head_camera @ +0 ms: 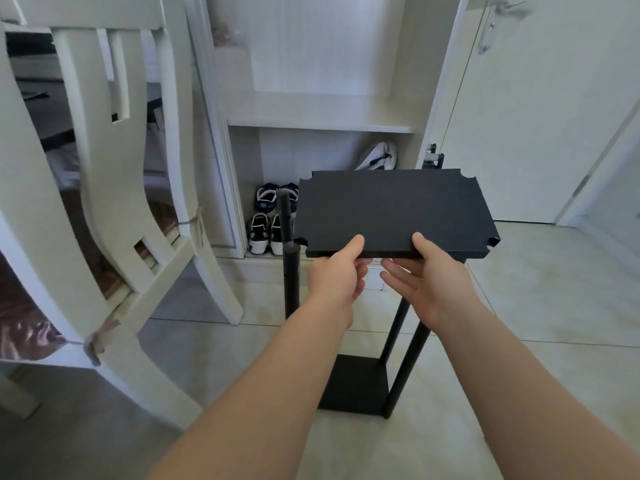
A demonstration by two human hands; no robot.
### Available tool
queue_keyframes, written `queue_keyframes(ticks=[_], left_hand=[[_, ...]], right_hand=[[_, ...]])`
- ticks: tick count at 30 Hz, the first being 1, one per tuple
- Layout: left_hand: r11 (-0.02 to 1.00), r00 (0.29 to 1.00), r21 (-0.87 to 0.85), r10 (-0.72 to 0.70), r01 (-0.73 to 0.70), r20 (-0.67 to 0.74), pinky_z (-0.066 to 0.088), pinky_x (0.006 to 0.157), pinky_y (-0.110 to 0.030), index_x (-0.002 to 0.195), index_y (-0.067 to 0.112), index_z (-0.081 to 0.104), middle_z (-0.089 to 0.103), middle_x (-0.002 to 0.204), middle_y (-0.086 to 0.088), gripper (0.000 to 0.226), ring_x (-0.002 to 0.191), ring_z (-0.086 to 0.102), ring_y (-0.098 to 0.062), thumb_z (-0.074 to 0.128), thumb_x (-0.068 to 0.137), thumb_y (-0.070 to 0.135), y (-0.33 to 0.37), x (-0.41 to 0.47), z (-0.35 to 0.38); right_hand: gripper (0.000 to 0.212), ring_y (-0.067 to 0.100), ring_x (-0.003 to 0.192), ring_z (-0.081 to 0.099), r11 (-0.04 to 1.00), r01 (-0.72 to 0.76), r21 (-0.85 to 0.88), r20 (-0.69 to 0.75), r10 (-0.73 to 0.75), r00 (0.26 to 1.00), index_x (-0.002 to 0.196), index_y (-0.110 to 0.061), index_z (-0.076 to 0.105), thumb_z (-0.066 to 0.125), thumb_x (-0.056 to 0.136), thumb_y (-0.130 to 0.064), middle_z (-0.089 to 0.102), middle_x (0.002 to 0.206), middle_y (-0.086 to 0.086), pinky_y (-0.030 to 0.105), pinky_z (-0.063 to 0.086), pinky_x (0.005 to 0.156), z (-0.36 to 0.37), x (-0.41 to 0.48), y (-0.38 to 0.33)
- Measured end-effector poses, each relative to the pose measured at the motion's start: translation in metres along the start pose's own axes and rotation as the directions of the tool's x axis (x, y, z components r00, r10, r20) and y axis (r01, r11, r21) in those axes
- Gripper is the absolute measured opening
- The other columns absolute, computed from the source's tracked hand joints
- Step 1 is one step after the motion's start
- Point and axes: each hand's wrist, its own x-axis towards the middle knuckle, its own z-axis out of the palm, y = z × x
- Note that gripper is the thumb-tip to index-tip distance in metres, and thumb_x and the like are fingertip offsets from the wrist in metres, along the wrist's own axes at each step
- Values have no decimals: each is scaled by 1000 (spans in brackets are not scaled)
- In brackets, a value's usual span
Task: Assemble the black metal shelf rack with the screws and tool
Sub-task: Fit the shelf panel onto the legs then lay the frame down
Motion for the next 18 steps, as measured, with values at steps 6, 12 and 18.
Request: queue_keyframes(ticks=[6, 12, 18], left_hand=[[999, 997, 4, -32, 32, -64, 50, 64, -25, 103, 13, 68, 76, 94, -5, 28, 79, 67, -11, 73, 88, 36, 0, 4, 2], [999, 993, -18, -34, 32, -117, 48, 61, -23, 102, 13, 68, 74, 90, -5, 24, 70, 61, -13, 72, 89, 33, 2, 4, 0], [999, 989, -41, -26, 20, -142, 49, 64, -24, 107, 16, 65, 75, 93, -4, 25, 77, 66, -11, 72, 89, 32, 0, 4, -4]], right_hand=[[28, 28, 83, 78, 1000, 7, -26, 4, -7, 1000, 123, -5, 58, 64, 100, -21, 73, 106, 21, 35, 64, 64, 5, 3, 8], [25, 28, 85, 78, 998, -57, -28, 57, 59, 997, 119, -4, 60, 65, 100, -18, 75, 102, 22, 38, 65, 71, 11, 4, 11], [26, 27, 83, 78, 997, -68, -30, 65, 70, 995, 120, -6, 58, 66, 99, -21, 74, 101, 21, 36, 64, 70, 19, 5, 17]])
